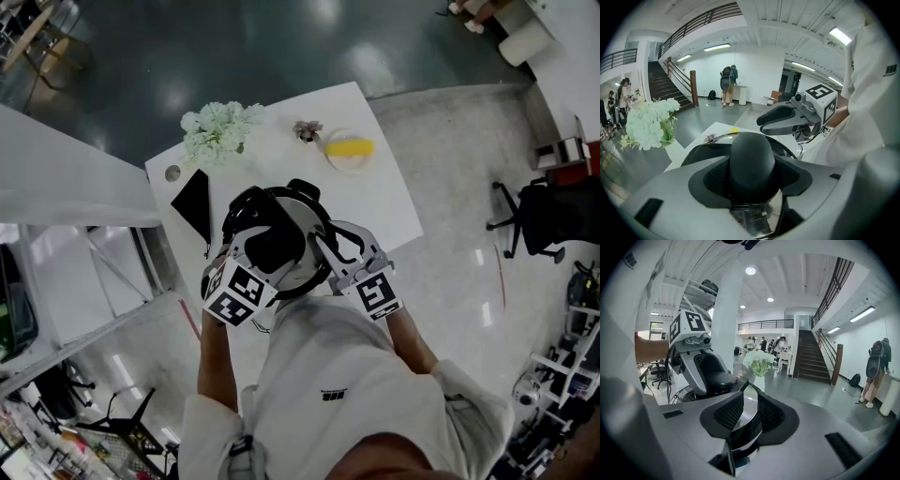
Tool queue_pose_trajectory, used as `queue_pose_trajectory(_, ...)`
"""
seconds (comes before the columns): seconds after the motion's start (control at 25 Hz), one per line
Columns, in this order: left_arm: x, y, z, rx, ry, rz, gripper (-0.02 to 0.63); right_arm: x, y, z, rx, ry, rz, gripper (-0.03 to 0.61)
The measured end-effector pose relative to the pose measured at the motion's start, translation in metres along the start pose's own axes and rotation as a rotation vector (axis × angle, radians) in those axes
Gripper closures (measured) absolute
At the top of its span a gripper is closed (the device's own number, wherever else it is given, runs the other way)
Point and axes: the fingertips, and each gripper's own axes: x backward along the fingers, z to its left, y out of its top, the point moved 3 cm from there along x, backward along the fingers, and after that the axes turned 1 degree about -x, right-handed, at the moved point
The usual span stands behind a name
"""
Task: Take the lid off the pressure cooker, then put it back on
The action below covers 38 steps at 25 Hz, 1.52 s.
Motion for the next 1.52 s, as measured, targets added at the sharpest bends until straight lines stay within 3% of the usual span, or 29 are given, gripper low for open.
queue_pose_trajectory(0.92, 0.006, 0.013, -0.004, 0.056, 0.029, -0.027, 0.325, 0.007, 0.004, -0.015, 0.005, 0.027, -0.027, 0.483)
queue_pose_trajectory(1.52, 0.005, 0.04, 0.0, 0.037, 0.05, -0.044, 0.325, 0.017, 0.011, -0.034, 0.015, 0.005, -0.07, 0.483)
